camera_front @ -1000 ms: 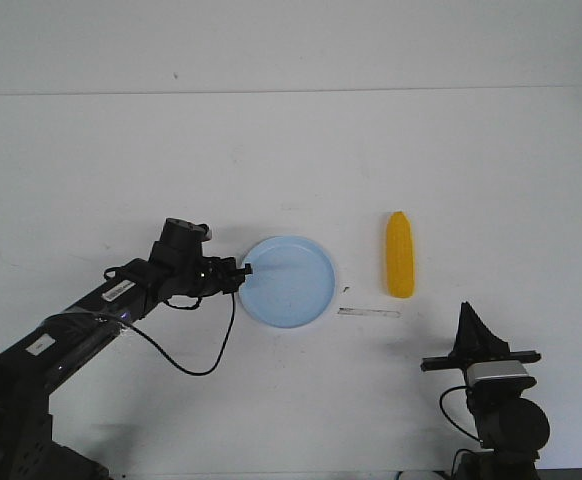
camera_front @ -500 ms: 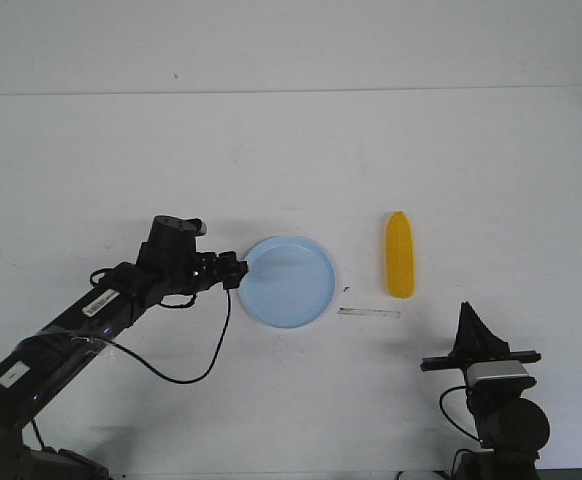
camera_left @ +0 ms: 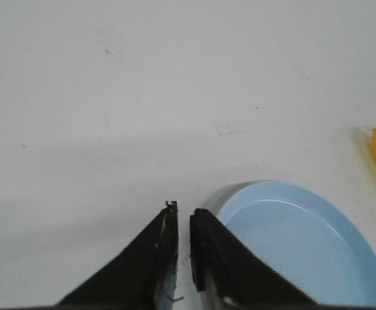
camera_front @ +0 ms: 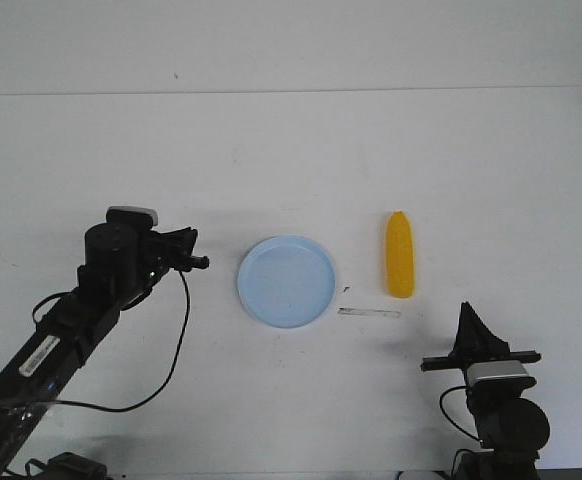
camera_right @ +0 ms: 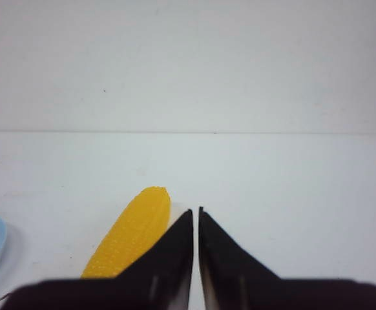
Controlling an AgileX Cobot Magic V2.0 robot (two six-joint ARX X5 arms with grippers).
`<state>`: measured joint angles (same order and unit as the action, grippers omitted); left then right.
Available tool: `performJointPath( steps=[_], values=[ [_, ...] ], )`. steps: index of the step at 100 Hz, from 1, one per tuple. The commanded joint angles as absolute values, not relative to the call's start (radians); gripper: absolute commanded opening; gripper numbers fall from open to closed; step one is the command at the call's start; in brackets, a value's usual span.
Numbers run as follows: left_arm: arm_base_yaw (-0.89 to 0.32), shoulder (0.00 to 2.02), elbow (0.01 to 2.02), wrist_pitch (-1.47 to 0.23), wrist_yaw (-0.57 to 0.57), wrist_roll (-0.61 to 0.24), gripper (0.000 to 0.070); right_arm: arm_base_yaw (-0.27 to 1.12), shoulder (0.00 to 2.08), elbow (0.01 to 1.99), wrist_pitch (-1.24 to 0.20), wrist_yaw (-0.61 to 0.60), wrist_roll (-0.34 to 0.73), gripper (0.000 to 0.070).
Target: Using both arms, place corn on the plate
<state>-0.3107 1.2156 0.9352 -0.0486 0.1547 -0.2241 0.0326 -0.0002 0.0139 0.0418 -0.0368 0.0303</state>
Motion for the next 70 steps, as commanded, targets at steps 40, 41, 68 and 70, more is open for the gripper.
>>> performJointPath(
  steps=[40, 41, 68, 70],
  values=[
    [-0.170, 0.815, 0.592, 0.104, -0.004, 0.038, 0.0036, 0.034, 0.001, 0.013, 0.052, -0.036, 0.028, 0.0015],
    [-0.167, 0.805, 0.585, 0.104, -0.006, 0.038, 0.0036, 0.034, 0.001, 0.013, 0.052, -0.036, 0.028, 0.0015],
    [-0.117, 0.501, 0.408, 0.069, -0.006, 0.038, 0.0037, 0.034, 0.001, 0.013, 0.052, -0.036, 0.028, 0.0015],
    [-0.117, 0.476, 0.400, 0.055, -0.006, 0.038, 0.0037, 0.034, 0.001, 0.013, 0.052, -0.036, 0.028, 0.0015]
  ],
)
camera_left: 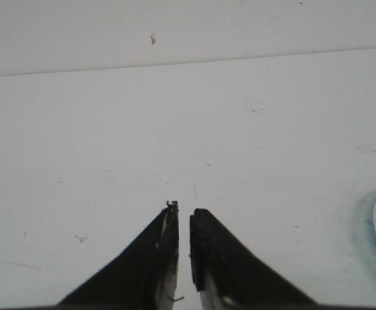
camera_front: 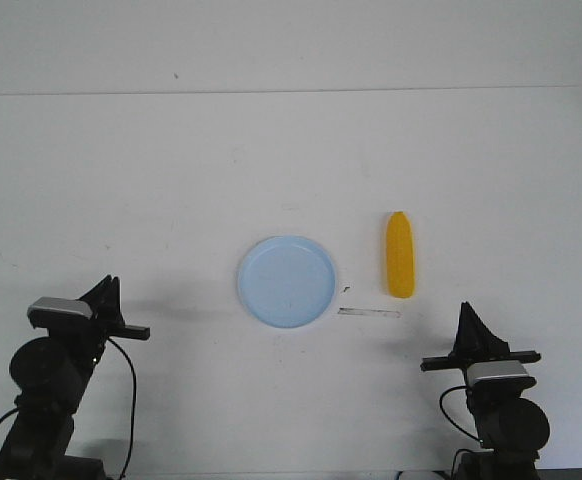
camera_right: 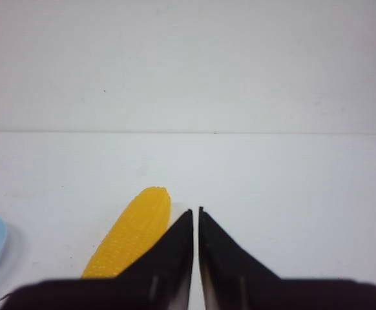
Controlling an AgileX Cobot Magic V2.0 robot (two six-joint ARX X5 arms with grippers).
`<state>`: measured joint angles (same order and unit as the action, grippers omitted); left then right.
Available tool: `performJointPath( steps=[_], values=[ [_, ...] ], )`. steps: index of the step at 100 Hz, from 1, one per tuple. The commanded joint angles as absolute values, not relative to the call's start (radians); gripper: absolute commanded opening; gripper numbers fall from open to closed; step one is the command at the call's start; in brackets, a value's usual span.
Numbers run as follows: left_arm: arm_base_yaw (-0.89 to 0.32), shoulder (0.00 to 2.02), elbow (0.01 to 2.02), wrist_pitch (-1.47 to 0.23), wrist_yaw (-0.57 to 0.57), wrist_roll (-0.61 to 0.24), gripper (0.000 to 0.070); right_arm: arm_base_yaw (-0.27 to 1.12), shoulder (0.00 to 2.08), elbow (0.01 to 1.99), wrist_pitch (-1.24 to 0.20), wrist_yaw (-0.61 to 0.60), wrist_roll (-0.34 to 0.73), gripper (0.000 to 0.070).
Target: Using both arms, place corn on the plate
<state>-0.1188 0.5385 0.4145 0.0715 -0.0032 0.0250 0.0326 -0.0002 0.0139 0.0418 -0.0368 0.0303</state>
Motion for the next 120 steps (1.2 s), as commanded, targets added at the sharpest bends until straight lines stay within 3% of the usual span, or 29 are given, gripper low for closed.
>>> performJointPath(
  steps=[1, 19, 44, 120],
  values=[
    [-0.116, 0.464, 0.397, 0.047, -0.006, 0.038, 0.0037, 0.034, 0.001, 0.013, 0.052, -0.036, 0.028, 0.0015],
    [-0.116, 0.279, 0.390, -0.083, -0.006, 0.038, 0.0036, 0.034, 0.001, 0.013, 0.052, -0.036, 0.028, 0.0015],
    [-0.116, 0.146, 0.391, -0.131, -0.034, 0.038, 0.0001, 0.034, 0.001, 0.013, 0.052, -0.036, 0.028, 0.0015],
    [-0.116, 0.128, 0.392, -0.133, -0.061, 0.038, 0.0001, 0.034, 0.001, 0.013, 0.052, -0.036, 0.028, 0.0015]
  ],
)
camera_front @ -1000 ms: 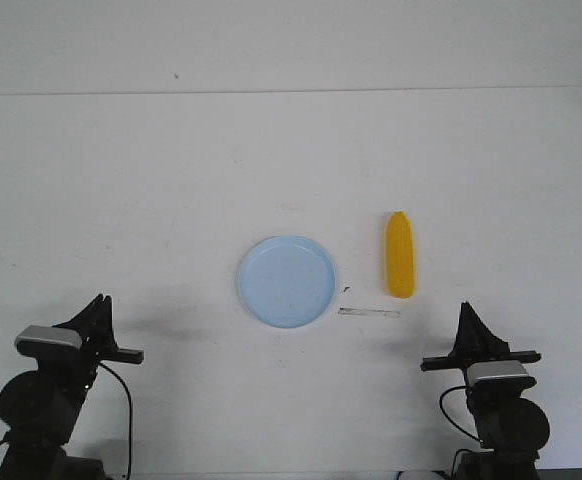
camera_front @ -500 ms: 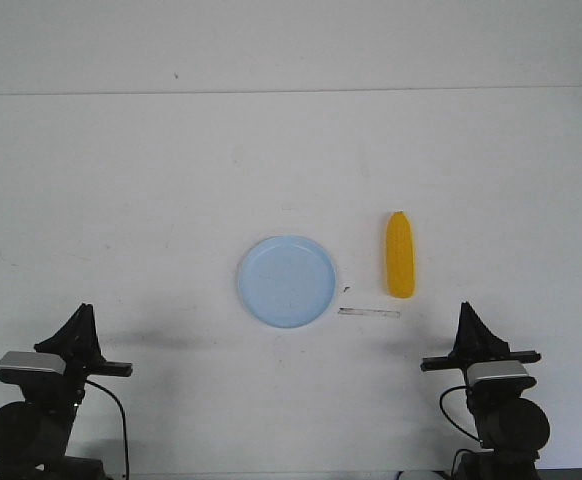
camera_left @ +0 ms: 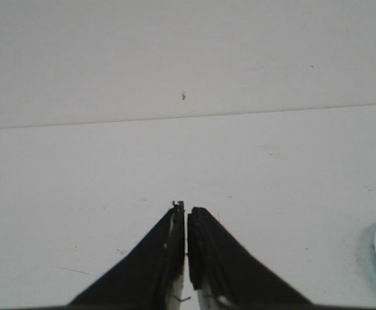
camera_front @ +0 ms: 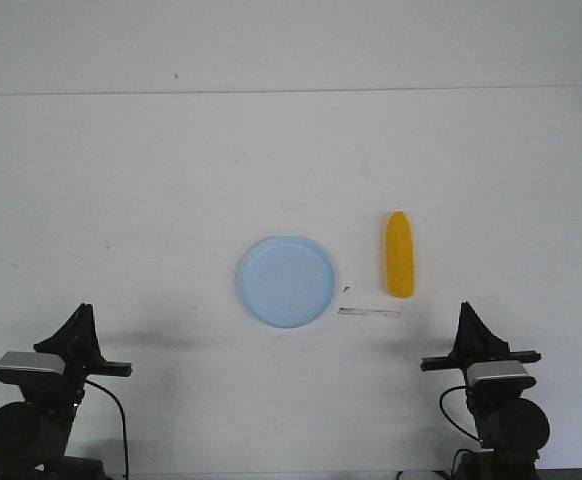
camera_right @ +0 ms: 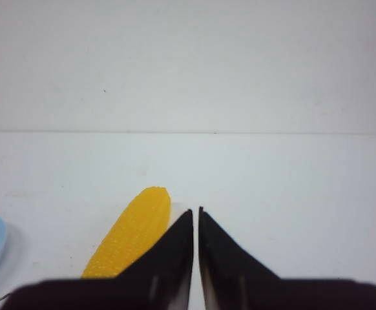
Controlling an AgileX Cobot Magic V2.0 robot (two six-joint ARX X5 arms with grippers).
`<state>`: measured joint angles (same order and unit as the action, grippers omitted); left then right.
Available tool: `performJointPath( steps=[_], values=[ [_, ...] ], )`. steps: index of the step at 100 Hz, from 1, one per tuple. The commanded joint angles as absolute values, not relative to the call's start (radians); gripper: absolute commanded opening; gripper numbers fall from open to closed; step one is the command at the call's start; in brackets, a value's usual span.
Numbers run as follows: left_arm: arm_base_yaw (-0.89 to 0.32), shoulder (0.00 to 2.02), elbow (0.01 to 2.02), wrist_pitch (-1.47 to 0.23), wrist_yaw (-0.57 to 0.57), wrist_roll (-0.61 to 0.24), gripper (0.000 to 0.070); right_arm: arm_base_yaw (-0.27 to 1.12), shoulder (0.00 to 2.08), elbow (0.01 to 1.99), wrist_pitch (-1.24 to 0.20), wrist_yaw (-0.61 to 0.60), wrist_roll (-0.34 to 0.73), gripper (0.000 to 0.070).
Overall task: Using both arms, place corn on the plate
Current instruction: 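Move the right gripper over the yellow corn cob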
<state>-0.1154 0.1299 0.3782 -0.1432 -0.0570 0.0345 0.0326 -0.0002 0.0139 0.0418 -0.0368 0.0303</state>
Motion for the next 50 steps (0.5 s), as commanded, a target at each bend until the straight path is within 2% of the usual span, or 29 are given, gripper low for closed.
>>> performJointPath(
  steps=[1, 34, 50],
  values=[
    [-0.116, 0.128, 0.392, -0.133, -0.061, 0.038, 0.0001, 0.034, 0.001, 0.013, 0.052, -0.036, 0.028, 0.0015],
    [-0.116, 0.128, 0.392, -0.133, -0.061, 0.038, 0.0001, 0.034, 0.001, 0.013, 0.056, -0.036, 0.027, 0.0015],
    [-0.116, 0.128, 0.392, -0.133, -0.060, 0.038, 0.0001, 0.035, 0.001, 0.013, 0.116, -0.035, 0.029, 0.0015]
  ],
)
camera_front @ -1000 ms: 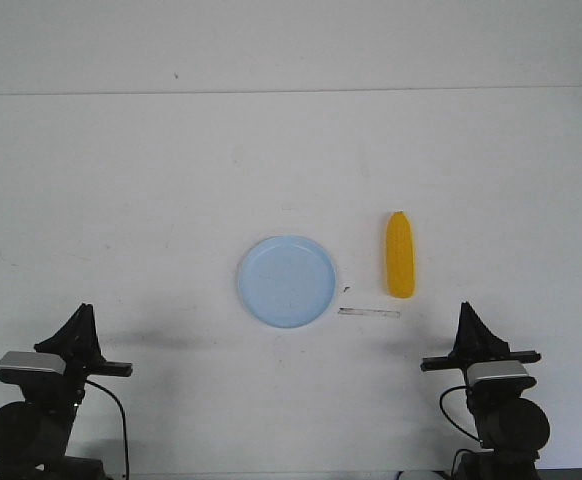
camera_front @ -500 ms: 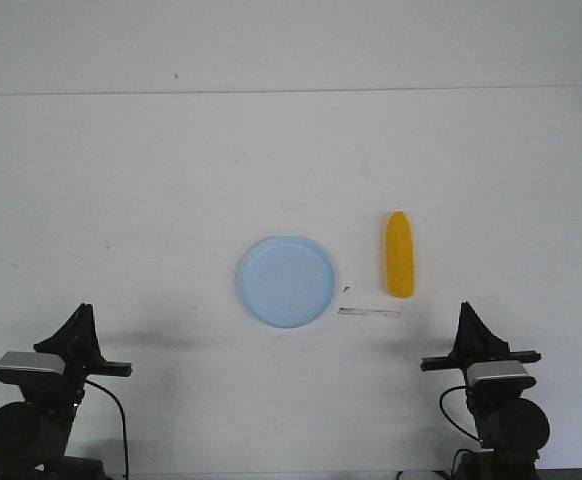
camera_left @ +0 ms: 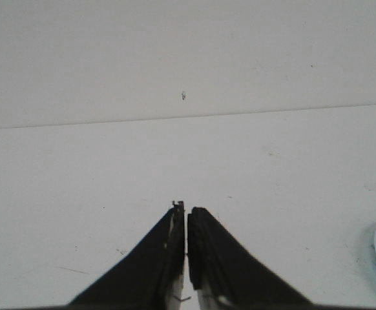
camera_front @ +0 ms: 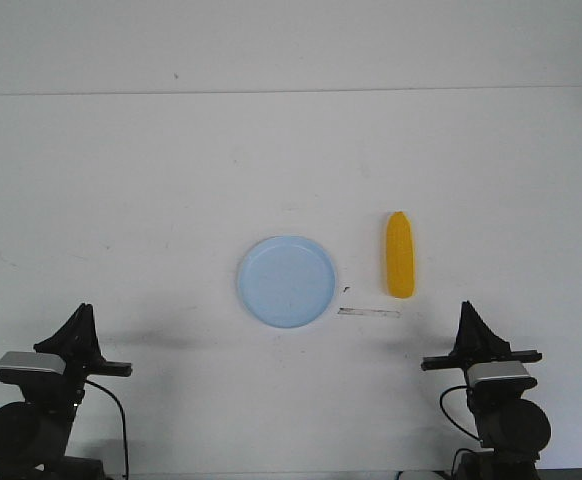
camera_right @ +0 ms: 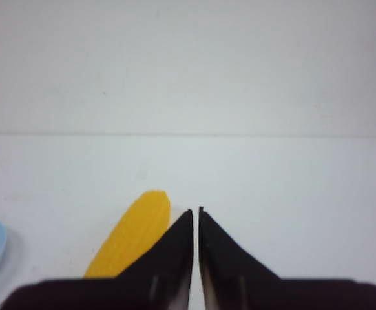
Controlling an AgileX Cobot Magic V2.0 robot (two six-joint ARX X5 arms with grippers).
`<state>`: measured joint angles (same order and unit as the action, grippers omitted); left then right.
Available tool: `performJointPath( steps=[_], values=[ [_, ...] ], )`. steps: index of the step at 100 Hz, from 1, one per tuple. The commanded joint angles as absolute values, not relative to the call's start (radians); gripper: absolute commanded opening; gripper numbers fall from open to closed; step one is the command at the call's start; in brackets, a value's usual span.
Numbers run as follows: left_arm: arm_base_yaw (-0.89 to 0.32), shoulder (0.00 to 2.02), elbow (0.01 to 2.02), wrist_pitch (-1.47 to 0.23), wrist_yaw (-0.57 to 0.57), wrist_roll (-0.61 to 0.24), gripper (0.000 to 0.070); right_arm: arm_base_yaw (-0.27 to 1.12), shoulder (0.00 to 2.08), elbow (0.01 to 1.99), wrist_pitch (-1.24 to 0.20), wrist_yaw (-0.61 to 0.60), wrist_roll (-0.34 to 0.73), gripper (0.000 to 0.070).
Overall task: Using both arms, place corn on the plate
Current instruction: 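Move the right gripper over the yellow corn cob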
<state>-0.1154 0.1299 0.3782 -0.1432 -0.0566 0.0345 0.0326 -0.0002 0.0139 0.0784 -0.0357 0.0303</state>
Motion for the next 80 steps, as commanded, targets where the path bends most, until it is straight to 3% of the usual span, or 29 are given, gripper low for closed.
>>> performJointPath(
  steps=[1, 11, 20, 32, 60, 80],
  values=[
    [-0.116, 0.128, 0.392, -0.133, -0.061, 0.038, 0.0001, 0.035, 0.001, 0.013, 0.121, -0.035, 0.029, 0.0015],
    [-0.116, 0.128, 0.392, -0.133, -0.061, 0.038, 0.0001, 0.035, 0.001, 0.013, 0.163, -0.035, 0.040, 0.0015],
    [-0.116, 0.128, 0.392, -0.133, -0.061, 0.038, 0.0001, 0.035, 0.001, 0.014, 0.181, -0.042, 0.119, 0.0015],
    [-0.116, 0.128, 0.392, -0.133, -0.060, 0.038, 0.0001, 0.035, 0.002, 0.035, 0.177, -0.132, 0.141, 0.0007],
    [-0.116, 0.128, 0.392, -0.133, -0.060, 0.038, 0.0001, 0.041, 0.101, 0.216, -0.030, -0.138, -0.003, 0.0007],
    [-0.116, 0.128, 0.392, -0.133, -0.060, 0.038, 0.0001, 0.041, 0.313, 0.324, -0.063, -0.128, 0.002, 0.0007]
  ],
)
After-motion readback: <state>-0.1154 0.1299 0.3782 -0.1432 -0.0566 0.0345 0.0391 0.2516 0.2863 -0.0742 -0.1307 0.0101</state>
